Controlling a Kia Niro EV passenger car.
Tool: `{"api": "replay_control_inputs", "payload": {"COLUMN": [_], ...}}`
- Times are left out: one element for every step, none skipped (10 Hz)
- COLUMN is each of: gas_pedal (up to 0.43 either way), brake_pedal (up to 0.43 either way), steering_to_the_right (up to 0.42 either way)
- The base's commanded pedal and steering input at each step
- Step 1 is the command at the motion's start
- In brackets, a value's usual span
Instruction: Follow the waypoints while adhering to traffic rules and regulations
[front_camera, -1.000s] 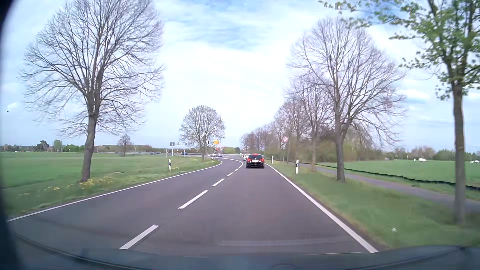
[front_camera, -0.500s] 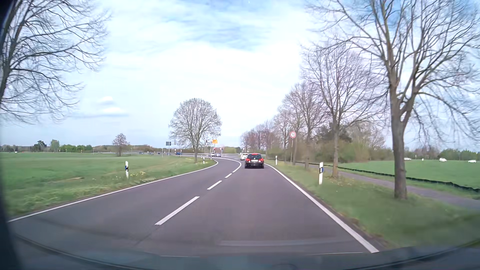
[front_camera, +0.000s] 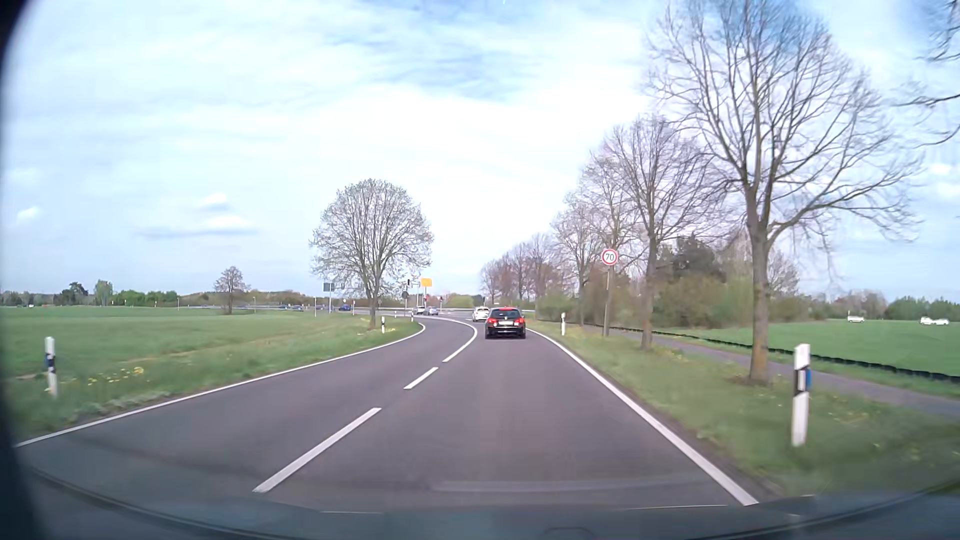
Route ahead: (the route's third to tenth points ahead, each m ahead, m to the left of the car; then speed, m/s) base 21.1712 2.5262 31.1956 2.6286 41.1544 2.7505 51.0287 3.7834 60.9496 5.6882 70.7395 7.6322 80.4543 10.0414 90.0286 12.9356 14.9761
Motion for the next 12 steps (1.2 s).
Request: {"api": "replay_control_inputs", "payload": {"gas_pedal": [0.000, 0.000, 0.000, 0.000, 0.000, 0.000, 0.000, 0.000, 0.000, 0.000, 0.000, 0.000], "brake_pedal": [0.177, 0.177, 0.183, 0.183, 0.183, 0.189, 0.189, 0.189, 0.189, 0.189, 0.195, 0.195], "steering_to_the_right": [-0.002, -0.002, -0.002, -0.002, -0.002, -0.002, -0.002, -0.005, -0.008, -0.011, -0.011, -0.011]}}
